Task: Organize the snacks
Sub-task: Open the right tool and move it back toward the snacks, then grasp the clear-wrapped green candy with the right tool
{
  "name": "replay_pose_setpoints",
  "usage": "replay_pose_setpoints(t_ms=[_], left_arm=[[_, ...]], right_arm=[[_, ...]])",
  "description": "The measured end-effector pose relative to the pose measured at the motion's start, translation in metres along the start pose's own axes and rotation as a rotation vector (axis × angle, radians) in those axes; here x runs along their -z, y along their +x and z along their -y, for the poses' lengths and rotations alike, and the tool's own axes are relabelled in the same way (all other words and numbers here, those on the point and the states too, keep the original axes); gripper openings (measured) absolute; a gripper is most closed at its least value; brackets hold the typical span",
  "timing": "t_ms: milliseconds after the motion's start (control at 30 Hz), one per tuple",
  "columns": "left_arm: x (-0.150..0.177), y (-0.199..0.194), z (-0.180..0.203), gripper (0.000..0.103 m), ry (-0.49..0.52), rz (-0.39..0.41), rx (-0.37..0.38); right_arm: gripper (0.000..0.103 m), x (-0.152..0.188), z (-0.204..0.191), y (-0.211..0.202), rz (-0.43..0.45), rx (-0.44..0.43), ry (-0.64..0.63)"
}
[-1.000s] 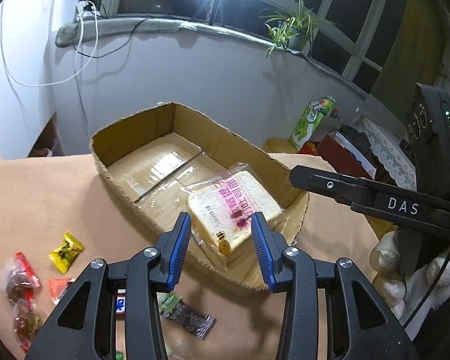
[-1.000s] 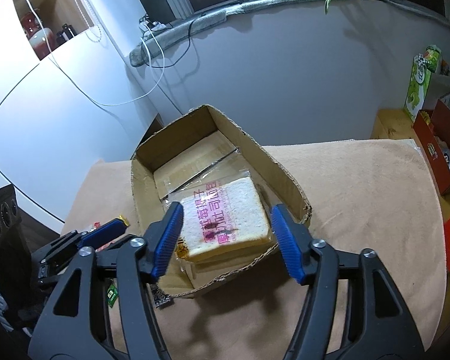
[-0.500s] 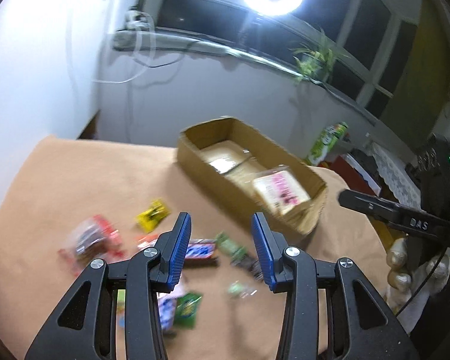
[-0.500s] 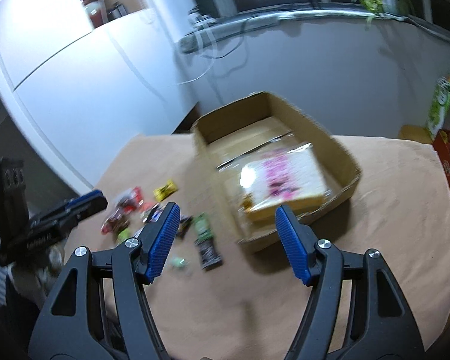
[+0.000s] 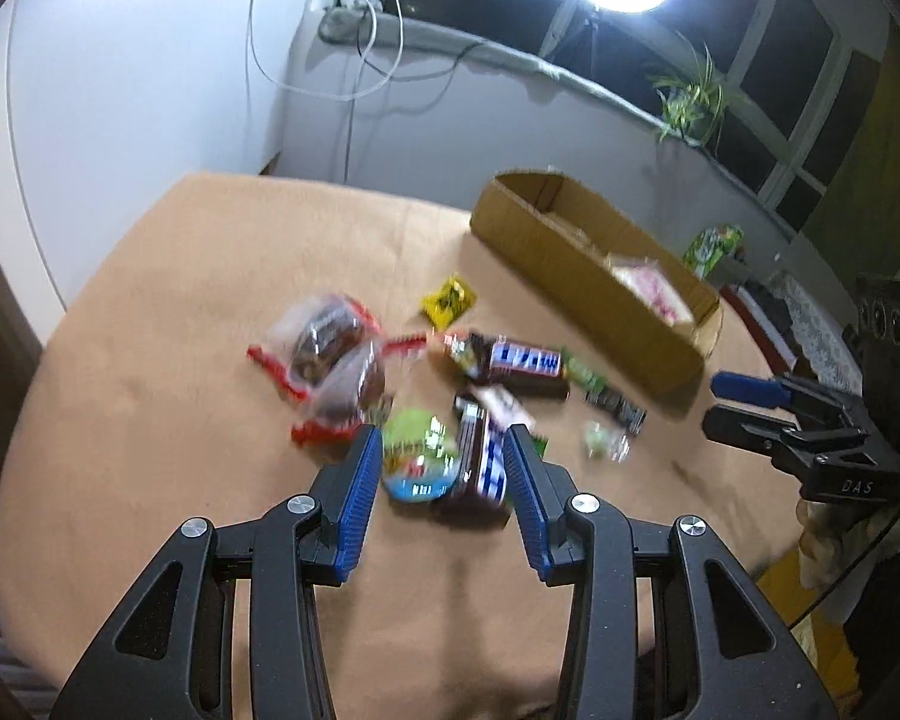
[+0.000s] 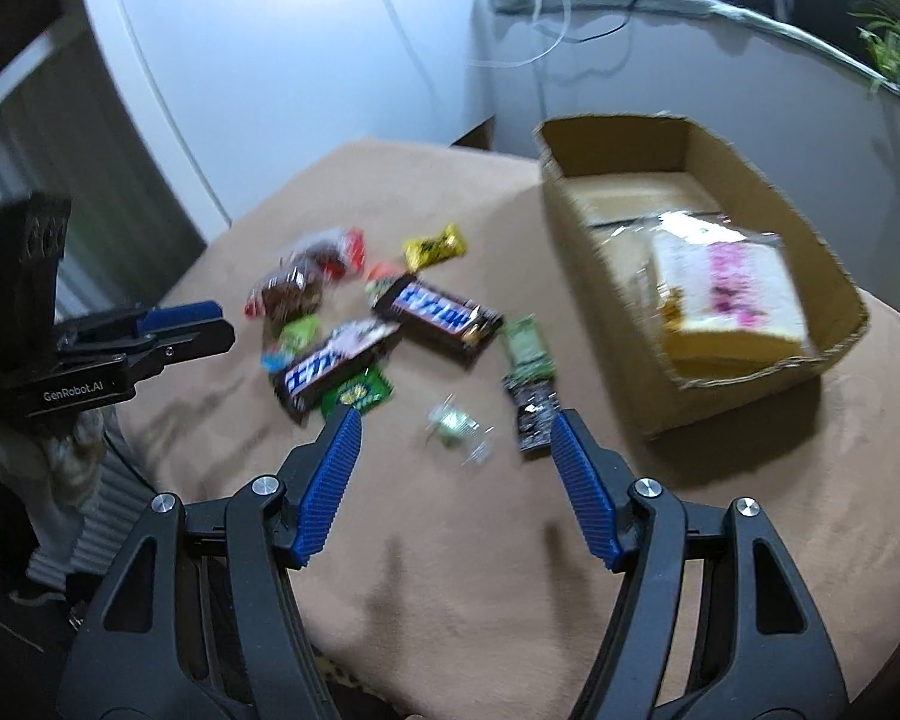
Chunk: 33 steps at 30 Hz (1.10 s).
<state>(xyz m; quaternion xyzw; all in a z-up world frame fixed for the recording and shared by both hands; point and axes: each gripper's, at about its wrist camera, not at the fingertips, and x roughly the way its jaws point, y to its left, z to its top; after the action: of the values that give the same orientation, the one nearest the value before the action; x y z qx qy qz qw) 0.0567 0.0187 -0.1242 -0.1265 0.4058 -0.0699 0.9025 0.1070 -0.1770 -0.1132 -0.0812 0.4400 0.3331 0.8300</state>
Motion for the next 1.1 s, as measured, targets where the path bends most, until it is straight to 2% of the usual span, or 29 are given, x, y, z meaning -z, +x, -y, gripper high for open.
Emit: replay_pose_setpoints(t_ms=[100, 400, 1033, 1100], left_arm=[[0.009, 0.004, 0.0, 0.041, 0.026, -0.027, -0.004], [0.019, 0.025, -0.01, 0.04, 0.002, -0.07, -0.02], [0.004, 0.055, -0.016, 0.04, -0.012, -0.081, -0.066], [0.006, 0.053, -0.016, 0.041, -0.005, -0.083, -0.064]], right_arm=[[0.062, 0.004, -0.008, 0.01, -0.028, 0.0, -0.031], [0.056, 0.006, -0.013, 0.033, -0.075, 0.039, -0.07], [0.05, 0.0, -0.01, 0.077, -0.136, 0.081, -0.083], [0.046, 0.001, -0.012, 0.077, -0.138, 0.088, -0.097]])
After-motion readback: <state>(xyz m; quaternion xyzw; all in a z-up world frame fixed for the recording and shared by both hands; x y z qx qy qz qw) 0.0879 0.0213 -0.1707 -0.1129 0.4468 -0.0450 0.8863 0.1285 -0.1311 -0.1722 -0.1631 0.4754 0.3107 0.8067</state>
